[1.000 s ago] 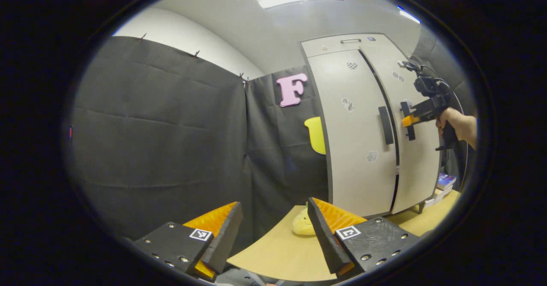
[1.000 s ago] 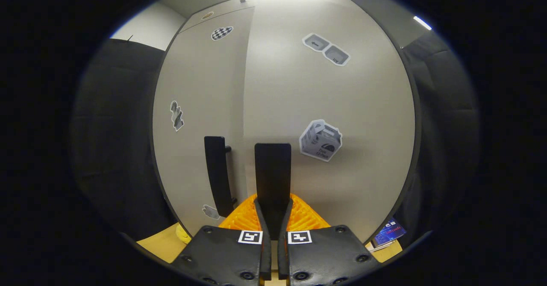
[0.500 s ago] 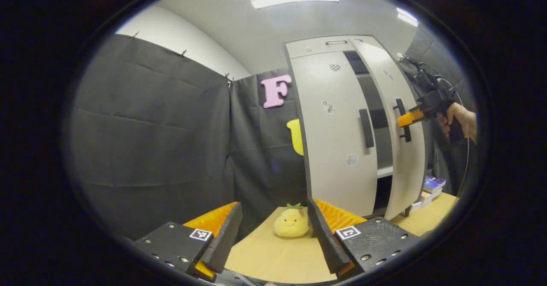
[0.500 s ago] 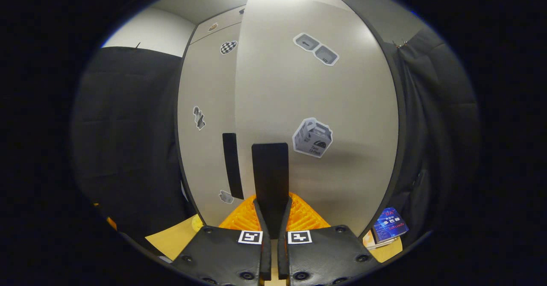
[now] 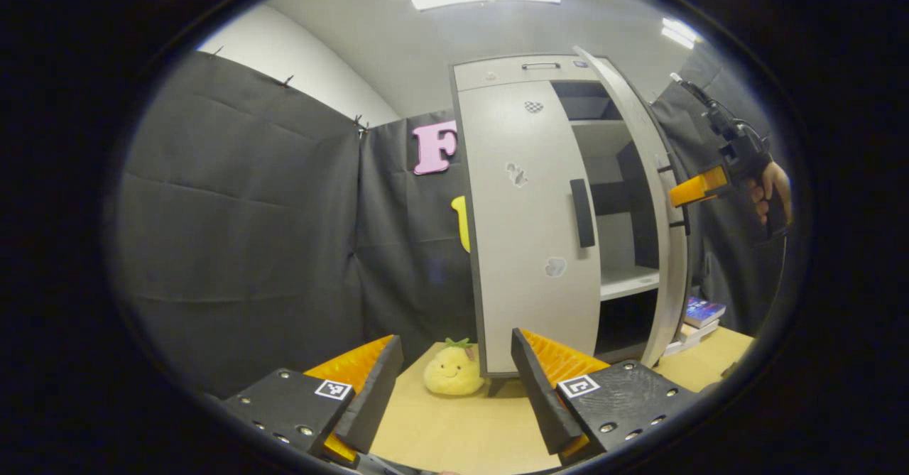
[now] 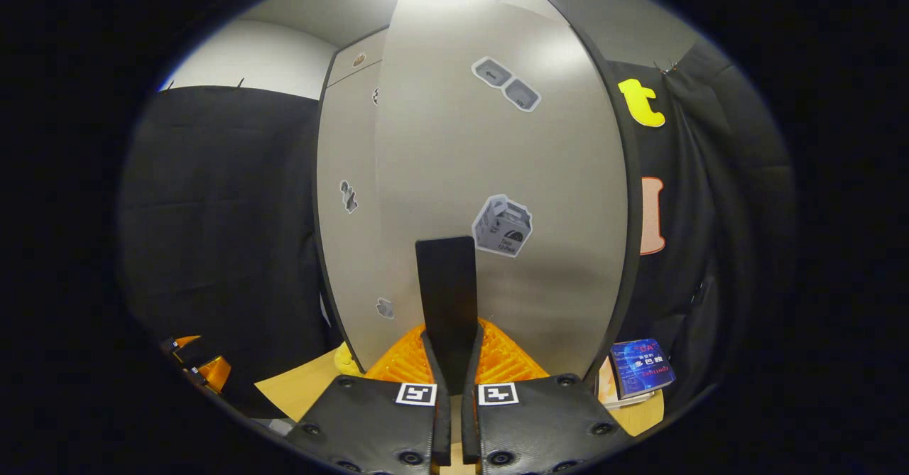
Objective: Open the right door of the double-door shoe cabinet with the right hand, and open the left door with the left hand.
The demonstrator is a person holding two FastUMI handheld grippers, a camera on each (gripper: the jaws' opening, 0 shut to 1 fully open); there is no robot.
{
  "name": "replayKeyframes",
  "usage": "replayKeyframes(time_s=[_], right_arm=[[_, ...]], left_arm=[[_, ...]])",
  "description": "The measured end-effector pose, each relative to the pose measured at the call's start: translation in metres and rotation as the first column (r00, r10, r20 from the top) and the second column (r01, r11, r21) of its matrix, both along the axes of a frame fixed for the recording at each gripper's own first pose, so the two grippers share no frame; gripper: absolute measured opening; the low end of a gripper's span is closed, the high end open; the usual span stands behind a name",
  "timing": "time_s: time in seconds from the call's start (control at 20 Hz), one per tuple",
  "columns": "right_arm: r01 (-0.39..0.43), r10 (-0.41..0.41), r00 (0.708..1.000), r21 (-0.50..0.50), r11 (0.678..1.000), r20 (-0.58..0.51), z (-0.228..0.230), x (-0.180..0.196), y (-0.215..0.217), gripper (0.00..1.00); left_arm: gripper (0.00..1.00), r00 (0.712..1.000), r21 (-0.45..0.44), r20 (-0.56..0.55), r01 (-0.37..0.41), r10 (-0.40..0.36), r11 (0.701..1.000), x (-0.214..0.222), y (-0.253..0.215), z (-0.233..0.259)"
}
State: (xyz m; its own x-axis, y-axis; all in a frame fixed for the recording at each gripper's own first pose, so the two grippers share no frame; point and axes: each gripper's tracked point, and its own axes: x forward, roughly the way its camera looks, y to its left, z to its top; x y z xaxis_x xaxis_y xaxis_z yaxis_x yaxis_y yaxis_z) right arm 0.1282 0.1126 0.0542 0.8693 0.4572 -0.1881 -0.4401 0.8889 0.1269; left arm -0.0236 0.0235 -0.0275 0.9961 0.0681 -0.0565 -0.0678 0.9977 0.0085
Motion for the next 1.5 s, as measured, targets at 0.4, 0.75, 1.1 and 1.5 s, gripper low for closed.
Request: replayKeyframes(time_s=[0.4, 0.75, 1.1, 1.5], right_arm=[[-0.004, 0.003, 1.000, -0.036, 0.999, -0.001, 0.001, -0.021, -0.037, 0.07], [0.047, -0.047, 0.999, -0.092, 0.995, 0.002, 0.000, -0.033, -0.079, 0.07], [0.113, -0.112, 0.994, -0.101, 0.988, 0.018, 0.000, -0.036, -0.112, 0.06], [0.227, -0.218, 0.973, -0.167, 0.959, 0.072, -0.002, -0.027, -0.159, 0.06]], left_arm=[[0.89, 0.998, 0.002, 0.014, 0.065, -0.065, 0.998, 0.020, -0.038, 0.004], [0.88, 0.991, -0.012, 0.025, 0.133, -0.133, 0.991, 0.031, -0.074, 0.008], [0.89, 0.989, -0.001, 0.022, 0.149, -0.149, 0.989, 0.028, -0.085, 0.009], [0.89, 0.982, 0.003, 0.023, 0.190, -0.190, 0.982, 0.035, -0.106, 0.012]])
